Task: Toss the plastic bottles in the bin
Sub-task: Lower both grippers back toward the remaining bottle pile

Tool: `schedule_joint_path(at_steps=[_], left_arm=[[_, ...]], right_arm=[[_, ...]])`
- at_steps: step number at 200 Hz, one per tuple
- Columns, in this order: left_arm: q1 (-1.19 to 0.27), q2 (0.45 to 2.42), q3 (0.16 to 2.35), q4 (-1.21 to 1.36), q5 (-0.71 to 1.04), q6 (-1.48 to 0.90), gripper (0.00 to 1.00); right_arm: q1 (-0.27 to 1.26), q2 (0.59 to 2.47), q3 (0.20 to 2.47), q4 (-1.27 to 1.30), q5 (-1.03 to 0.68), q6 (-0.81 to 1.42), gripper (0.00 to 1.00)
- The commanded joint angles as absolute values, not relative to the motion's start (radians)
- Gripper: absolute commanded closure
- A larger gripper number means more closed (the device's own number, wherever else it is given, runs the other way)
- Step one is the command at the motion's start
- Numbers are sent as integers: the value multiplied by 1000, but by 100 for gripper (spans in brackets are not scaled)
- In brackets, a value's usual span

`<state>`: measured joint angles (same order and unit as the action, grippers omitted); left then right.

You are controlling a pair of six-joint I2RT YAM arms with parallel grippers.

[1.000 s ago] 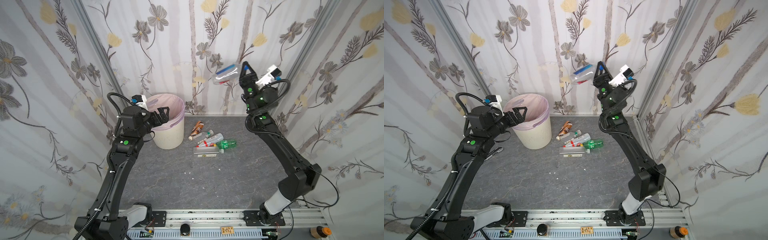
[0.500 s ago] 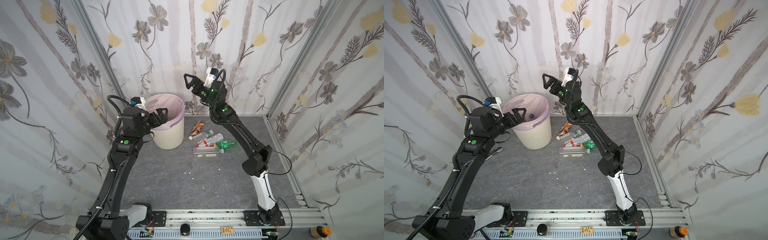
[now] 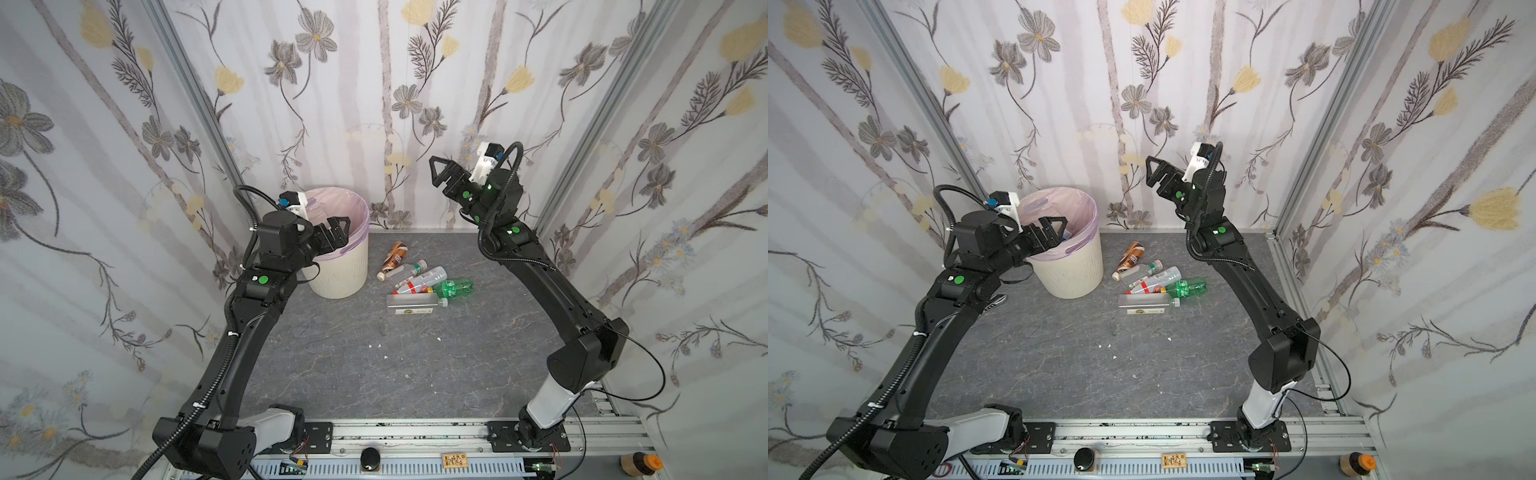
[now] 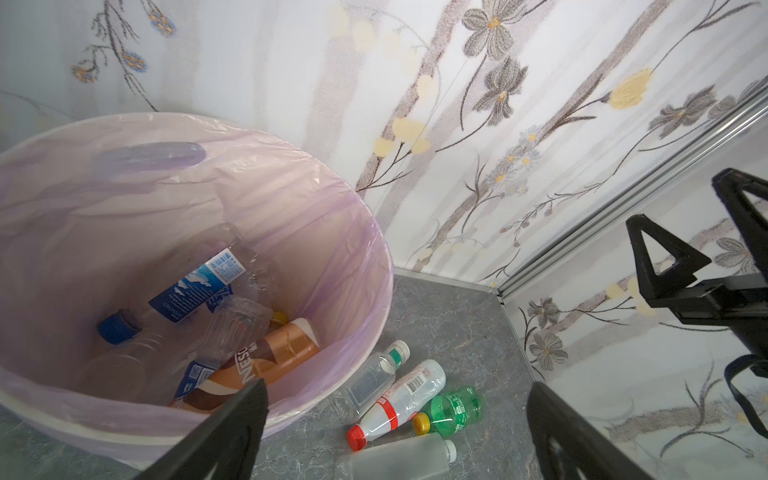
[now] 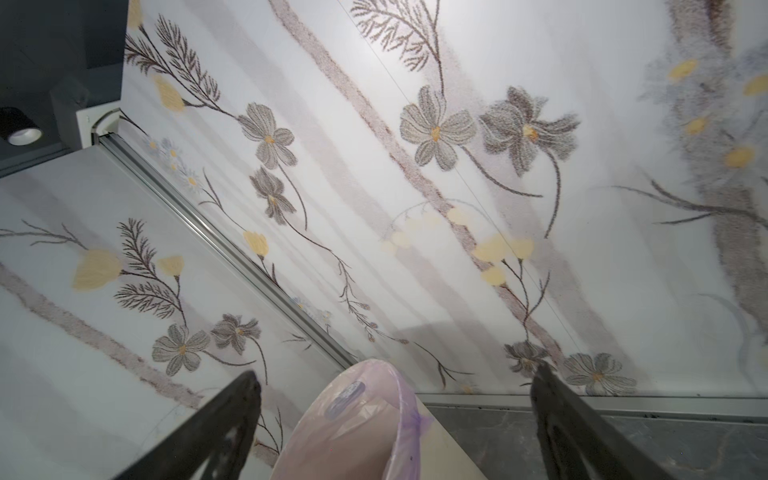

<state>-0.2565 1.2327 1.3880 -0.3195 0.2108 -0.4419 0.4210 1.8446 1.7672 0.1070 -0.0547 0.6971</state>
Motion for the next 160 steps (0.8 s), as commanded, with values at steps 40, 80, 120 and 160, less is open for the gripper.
schedule_joint_path(at_steps=[40, 80, 120, 160], left_arm=[[-527, 1304, 1405, -311, -4, -262, 0], [-657, 1369, 1382, -311, -51, -143, 0], [-741, 1452, 1356, -319, -105, -43, 0], [-804, 1582, 1358, -350, -152, 16, 0]], right_arm=[[352, 1649, 1410, 66, -76, 537, 0], [303, 1483, 1173, -2, -59, 447, 0], [261, 1332, 974, -52, -20, 401, 0], [232, 1252, 821, -61, -24, 405, 0]])
